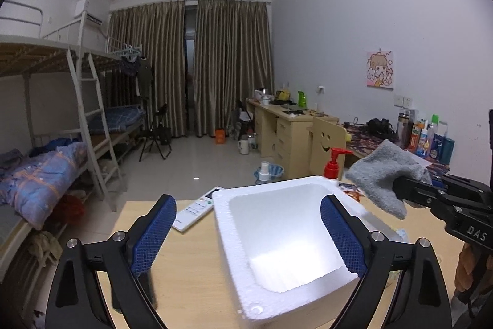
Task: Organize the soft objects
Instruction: 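Open both grippers to drop the cloth and sock into the box, then withdraw both tools from the box back toward the table items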
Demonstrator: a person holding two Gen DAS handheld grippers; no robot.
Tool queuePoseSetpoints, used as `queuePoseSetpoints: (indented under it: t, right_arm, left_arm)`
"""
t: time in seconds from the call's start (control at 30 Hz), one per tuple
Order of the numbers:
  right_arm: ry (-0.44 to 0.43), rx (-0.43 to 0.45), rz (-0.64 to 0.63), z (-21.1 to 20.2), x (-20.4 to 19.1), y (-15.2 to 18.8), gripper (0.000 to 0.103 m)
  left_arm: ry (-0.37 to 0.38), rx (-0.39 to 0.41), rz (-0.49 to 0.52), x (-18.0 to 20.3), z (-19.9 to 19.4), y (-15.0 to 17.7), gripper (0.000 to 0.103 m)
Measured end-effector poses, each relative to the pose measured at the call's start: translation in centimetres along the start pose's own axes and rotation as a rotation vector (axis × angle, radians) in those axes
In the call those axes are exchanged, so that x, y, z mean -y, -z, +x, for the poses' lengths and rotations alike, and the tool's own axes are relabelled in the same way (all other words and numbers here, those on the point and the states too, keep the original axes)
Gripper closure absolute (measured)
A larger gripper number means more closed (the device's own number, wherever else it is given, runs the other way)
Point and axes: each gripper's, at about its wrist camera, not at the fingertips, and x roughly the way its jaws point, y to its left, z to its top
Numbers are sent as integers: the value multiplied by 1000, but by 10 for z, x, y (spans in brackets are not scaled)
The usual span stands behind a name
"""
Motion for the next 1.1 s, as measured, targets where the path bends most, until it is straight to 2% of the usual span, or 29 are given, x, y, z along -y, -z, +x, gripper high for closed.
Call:
queuePoseSetpoints:
  t: [0.27, 0.43, 0.5, 0.57, 0.63, 1.1]
  right_arm:
    - [-12, -24, -14, 19, -11, -6, 81]
    - [-21, -48, -27, 35, -20, -7, 80]
    - [-21, -54, -31, 40, -22, -7, 72]
    - [-6, -57, -29, 43, -22, -7, 50]
    - [-8, -51, -17, 43, -21, -7, 37]
    - [4, -23, -3, 18, -21, -5, 32]
  left_arm:
    - [-10, 41, -7, -14, -23, -1, 3]
    - [-23, 39, -16, -25, -29, 2, 3]
    - [-23, 33, -18, -28, -29, 4, 3]
    - [-22, 30, -25, -33, -30, 5, 3]
    - [-23, 31, -32, -35, -32, 6, 3]
    - [-5, 40, -7, -24, -42, 6, 3]
